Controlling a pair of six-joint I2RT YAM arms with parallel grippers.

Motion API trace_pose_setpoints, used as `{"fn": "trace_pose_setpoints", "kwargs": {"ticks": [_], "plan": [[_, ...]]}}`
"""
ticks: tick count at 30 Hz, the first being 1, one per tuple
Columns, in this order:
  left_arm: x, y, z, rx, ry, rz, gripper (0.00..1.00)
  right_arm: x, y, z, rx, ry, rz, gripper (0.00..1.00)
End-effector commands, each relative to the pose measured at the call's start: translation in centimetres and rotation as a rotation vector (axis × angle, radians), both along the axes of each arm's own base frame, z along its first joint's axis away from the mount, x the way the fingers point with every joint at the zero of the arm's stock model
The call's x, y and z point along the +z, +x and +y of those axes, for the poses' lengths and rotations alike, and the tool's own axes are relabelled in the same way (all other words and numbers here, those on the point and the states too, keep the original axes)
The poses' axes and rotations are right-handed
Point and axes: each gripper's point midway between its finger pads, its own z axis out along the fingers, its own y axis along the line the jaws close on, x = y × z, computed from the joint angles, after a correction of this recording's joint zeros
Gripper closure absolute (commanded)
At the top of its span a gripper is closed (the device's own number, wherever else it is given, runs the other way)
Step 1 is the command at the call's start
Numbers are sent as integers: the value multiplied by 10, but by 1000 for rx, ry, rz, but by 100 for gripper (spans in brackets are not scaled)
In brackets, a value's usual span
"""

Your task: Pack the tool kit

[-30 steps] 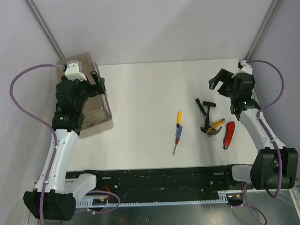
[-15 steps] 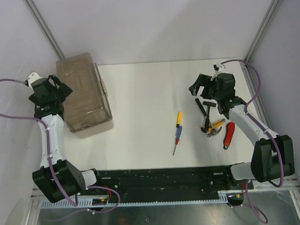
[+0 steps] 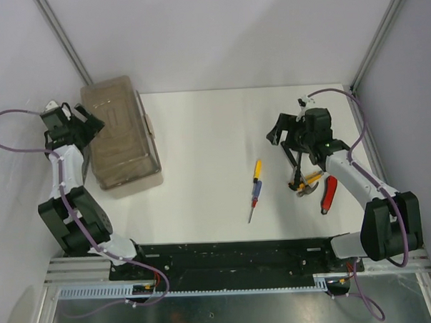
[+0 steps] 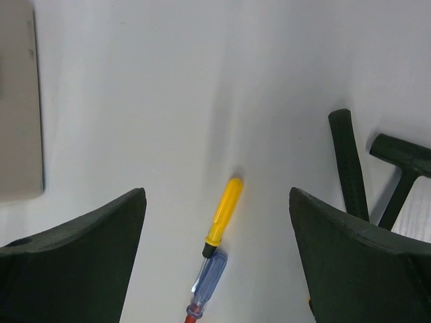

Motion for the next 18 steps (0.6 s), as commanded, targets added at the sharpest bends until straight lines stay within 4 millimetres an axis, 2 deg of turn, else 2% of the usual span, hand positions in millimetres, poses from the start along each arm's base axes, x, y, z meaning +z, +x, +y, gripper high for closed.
{"fn": "trace_pose_setpoints", "kwargs": {"ticks": [1,5,10,18], "plan": [[20,22,-9,-140,19,-86,3,6,4,1,-2,-13,2,8],[9,26,-30,-265,-6,-100,9,1,4,0,-13,-22,18,9],[-2,23,-65,-390,27,-103,12,-3,5,5,1,-7,28,9],[-32,8,-112,-424,-39,-64,20,-9,9,39,77,16,7,9]]}}
